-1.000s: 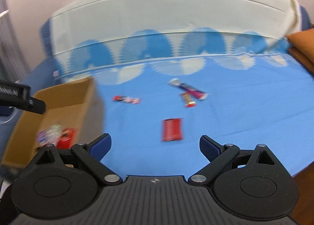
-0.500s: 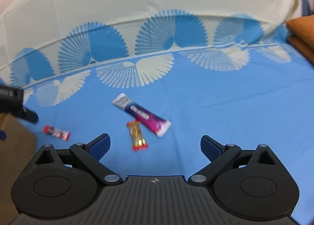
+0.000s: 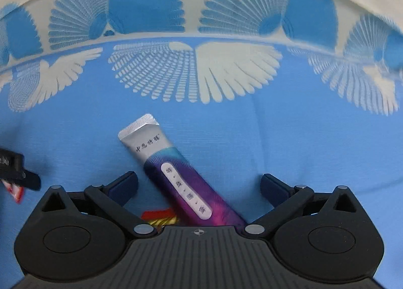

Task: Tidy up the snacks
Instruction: 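Grasp the red Nescafe stick with the left tool while the right tool grasps the purple-white tube, then carry the Nescafe stick in the left tool while the right tool carries the tube to the box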

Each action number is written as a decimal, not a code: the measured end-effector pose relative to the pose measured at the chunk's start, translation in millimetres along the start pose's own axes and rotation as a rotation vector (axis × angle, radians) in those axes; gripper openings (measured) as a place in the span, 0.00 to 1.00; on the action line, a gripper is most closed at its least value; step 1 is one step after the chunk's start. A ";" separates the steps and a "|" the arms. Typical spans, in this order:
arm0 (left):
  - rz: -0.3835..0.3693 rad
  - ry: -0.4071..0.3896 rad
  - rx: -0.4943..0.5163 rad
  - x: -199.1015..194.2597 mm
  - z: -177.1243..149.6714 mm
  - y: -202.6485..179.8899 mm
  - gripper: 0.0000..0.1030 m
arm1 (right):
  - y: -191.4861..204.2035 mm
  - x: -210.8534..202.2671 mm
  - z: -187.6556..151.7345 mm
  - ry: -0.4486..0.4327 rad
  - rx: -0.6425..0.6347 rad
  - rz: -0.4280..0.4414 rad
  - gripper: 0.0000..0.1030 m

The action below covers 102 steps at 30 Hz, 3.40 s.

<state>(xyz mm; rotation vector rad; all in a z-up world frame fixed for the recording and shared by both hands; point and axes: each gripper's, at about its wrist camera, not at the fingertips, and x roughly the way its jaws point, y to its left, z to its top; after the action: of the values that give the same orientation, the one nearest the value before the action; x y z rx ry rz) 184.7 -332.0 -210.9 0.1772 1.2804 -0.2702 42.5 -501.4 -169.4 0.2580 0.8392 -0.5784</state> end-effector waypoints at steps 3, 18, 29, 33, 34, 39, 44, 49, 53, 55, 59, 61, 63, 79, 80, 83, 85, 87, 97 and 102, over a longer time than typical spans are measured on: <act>0.012 -0.003 0.005 0.5 -0.4 -0.2 1.00 | -0.5 -2.0 -4.3 -0.030 -0.002 0.010 1.00; 0.010 0.009 0.000 0.7 -1.0 0.8 1.00 | 0.9 -0.8 2.7 0.007 -0.013 0.003 1.00; -0.058 -0.121 0.125 -55.8 -12.2 -2.8 0.14 | -1.1 -24.7 6.8 -0.018 -0.017 -0.017 0.25; -0.099 -0.180 0.173 -95.6 -26.5 -5.7 0.14 | -8.4 -52.8 8.0 -0.066 0.017 -0.051 0.25; -0.112 -0.190 0.180 -105.7 -29.8 -4.6 0.14 | -9.5 -61.4 8.0 -0.077 0.018 -0.060 0.25; -0.152 -0.245 0.214 -163.3 -50.0 5.4 0.14 | -7.9 -119.3 0.4 -0.115 0.041 -0.066 0.25; -0.189 -0.290 0.245 -222.8 -80.2 31.2 0.14 | 7.0 -188.6 -18.7 -0.150 0.080 -0.013 0.25; -0.204 -0.352 0.282 -284.8 -118.3 72.5 0.14 | 39.6 -260.9 -44.1 -0.178 0.093 0.054 0.25; -0.196 -0.388 0.299 -325.3 -145.8 114.3 0.14 | 72.7 -311.5 -68.0 -0.181 0.090 0.124 0.25; -0.184 -0.403 0.308 -343.0 -161.3 139.1 0.14 | 88.1 -333.3 -80.9 -0.174 0.104 0.168 0.25; -0.142 -0.419 0.317 -366.1 -195.2 191.0 0.14 | 122.7 -370.0 -107.6 -0.158 0.111 0.251 0.25; -0.117 -0.414 0.314 -372.1 -213.7 216.8 0.14 | 142.1 -386.3 -120.9 -0.141 0.097 0.289 0.25; -0.102 -0.399 0.300 -374.9 -231.1 241.0 0.14 | 160.8 -401.2 -134.2 -0.118 0.086 0.320 0.25; -0.060 -0.330 0.203 -369.7 -313.9 333.7 0.14 | 252.6 -468.8 -193.5 -0.098 -0.145 0.357 0.25; -0.064 -0.334 0.206 -370.8 -314.7 334.1 0.14 | 253.6 -470.7 -193.4 -0.102 -0.149 0.355 0.25; -0.070 -0.336 0.217 -371.5 -316.2 329.7 0.14 | 254.5 -472.0 -192.7 -0.103 -0.155 0.348 0.25; -0.073 -0.336 0.221 -370.8 -315.5 327.6 0.14 | 255.4 -472.9 -192.6 -0.102 -0.157 0.344 0.25; -0.074 -0.339 0.221 -371.0 -315.3 327.0 0.14 | 255.3 -473.6 -192.4 -0.102 -0.159 0.343 0.25; -0.079 -0.338 0.220 -369.0 -313.3 327.9 0.14 | 258.5 -471.7 -191.0 -0.091 -0.168 0.337 0.25; -0.081 -0.338 0.217 -367.5 -311.1 328.8 0.14 | 260.2 -468.7 -189.8 -0.079 -0.173 0.333 0.25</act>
<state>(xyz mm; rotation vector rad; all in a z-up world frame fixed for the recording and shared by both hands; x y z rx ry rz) -99.7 105.8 48.7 0.2532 0.9232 -0.4878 -173.0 -28.7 61.9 0.2098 0.7448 -0.2020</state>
